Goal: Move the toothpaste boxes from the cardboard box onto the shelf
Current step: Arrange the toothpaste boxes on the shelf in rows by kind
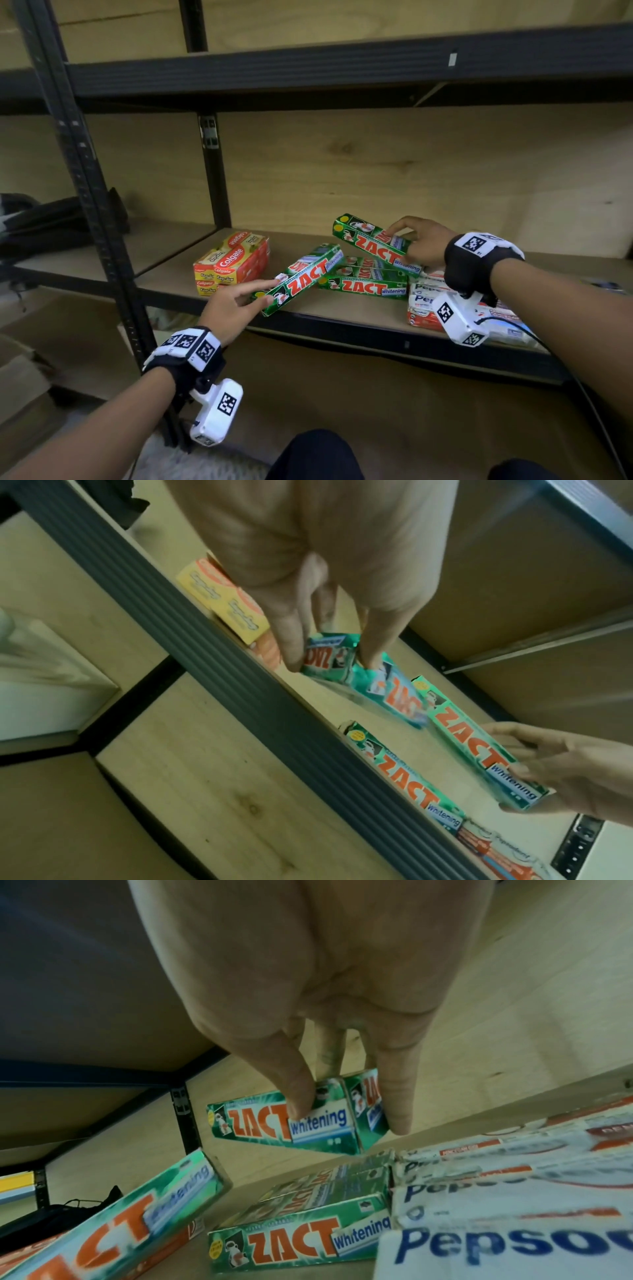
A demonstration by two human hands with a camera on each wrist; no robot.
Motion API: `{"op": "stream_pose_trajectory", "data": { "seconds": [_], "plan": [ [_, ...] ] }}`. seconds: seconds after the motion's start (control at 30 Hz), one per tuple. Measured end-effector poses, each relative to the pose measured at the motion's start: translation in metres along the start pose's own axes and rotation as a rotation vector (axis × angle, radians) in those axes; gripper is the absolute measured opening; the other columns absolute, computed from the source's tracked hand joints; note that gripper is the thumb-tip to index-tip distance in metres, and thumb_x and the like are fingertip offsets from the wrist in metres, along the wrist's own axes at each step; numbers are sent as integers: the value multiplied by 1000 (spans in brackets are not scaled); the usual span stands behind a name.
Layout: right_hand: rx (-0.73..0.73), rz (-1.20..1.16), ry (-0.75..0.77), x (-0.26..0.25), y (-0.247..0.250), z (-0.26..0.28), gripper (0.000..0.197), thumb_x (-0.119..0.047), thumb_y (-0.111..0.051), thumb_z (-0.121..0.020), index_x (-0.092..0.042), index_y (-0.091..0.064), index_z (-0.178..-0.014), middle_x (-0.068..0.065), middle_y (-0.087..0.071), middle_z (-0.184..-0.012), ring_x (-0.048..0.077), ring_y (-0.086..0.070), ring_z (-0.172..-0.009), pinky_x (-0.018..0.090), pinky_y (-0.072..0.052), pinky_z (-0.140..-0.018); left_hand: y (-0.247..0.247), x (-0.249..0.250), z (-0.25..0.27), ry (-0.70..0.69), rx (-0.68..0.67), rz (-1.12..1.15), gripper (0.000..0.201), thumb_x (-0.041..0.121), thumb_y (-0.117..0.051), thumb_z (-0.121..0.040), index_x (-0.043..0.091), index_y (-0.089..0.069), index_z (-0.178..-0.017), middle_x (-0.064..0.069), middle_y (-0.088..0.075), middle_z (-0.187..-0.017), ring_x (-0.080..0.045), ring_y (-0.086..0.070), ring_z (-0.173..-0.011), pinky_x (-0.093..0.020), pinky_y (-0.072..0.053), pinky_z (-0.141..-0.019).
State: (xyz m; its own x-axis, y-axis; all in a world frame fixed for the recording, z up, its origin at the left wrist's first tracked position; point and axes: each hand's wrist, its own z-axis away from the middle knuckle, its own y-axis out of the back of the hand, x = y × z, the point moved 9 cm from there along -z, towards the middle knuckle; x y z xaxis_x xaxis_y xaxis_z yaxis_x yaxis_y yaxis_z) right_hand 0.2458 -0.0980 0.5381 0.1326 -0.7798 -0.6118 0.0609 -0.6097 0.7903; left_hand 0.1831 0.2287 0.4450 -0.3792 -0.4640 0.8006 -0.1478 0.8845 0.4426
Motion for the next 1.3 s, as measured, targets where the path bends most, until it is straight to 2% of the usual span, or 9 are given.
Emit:
{"op": "stream_pose_trajectory", "data": {
  "seconds": [0.1,0.23,0.47,0.67,0.77,0.87,0.97,1.1,1.3],
  "plan": [
    [-38,-15,19,-10,-4,-1,51,8,-63,-83,-27,-58,-120,-1,-65,-113,12,-65,-79,24,-52,-52,-5,8,1,-59,-145,-34,32,16,-69,-89,32,-71,-116,12,-63,-127,4,-55,-120,-13,-48,-92],
    [-113,71,85,-27,-19,-5,54,7,-64,-81,-31,-60,-119,2,-62,-126,22,-67,-102,42,-60,-78,-17,18,-3,-79,-306,-44,32,12,-68,-89,31,-72,-115,13,-61,-129,3,-54,-122,-22,-50,-97],
    [-229,232,147,-41,-50,-10,53,6,-66,-81,-32,-63,-117,-9,-55,-137,16,-60,-112,31,-57,-84,-34,32,-17,-130,-466,-94,31,10,-67,-90,33,-72,-111,22,-57,-132,5,-45,-131,-23,-40,-108],
    [-311,311,150,-39,-66,-12,51,3,-64,-86,-29,-60,-126,-7,-48,-144,4,-58,-83,8,-42,-45,-45,34,-27,-153,-498,-119,28,15,-68,-90,35,-70,-110,13,-54,-138,6,-41,-134,-29,-37,-113],
    [-312,309,158,-36,-73,-18,51,1,-68,-84,-33,-62,-121,-5,-48,-145,15,-59,-113,22,-56,-70,-48,32,-29,-140,-513,-132,31,14,-67,-91,37,-69,-112,18,-51,-139,5,-39,-135,-30,-38,-112],
    [-331,350,149,-33,-79,-22,51,-3,-71,-81,-40,-62,-116,-6,-45,-148,19,-53,-124,38,-54,-94,-51,30,-31,-135,-534,-168,36,13,-66,-91,41,-66,-115,21,-51,-139,4,-38,-136,-29,-37,-112],
    [-326,402,143,-31,-80,-20,50,-5,-69,-84,-39,-60,-120,-6,-41,-150,17,-54,-119,32,-54,-90,-53,25,-32,-111,-541,-227,43,13,-65,-91,47,-63,-117,22,-49,-141,0,-39,-137,-28,-36,-112],
    [-332,424,141,-27,-81,-18,49,-4,-65,-87,-37,-59,-123,-4,-40,-150,13,-52,-104,16,-43,-61,-55,18,-34,-75,-555,-255,46,12,-67,-90,51,-62,-115,20,-46,-145,-5,-38,-138,-30,-37,-112],
    [-324,420,129,-26,-76,-16,50,-5,-72,-82,-37,-61,-120,-4,-45,-147,15,-57,-109,27,-53,-82,-51,12,-38,-69,-495,-226,43,16,-68,-89,49,-62,-116,18,-54,-138,-5,-47,-131,-39,-42,-110]
  ]
}}
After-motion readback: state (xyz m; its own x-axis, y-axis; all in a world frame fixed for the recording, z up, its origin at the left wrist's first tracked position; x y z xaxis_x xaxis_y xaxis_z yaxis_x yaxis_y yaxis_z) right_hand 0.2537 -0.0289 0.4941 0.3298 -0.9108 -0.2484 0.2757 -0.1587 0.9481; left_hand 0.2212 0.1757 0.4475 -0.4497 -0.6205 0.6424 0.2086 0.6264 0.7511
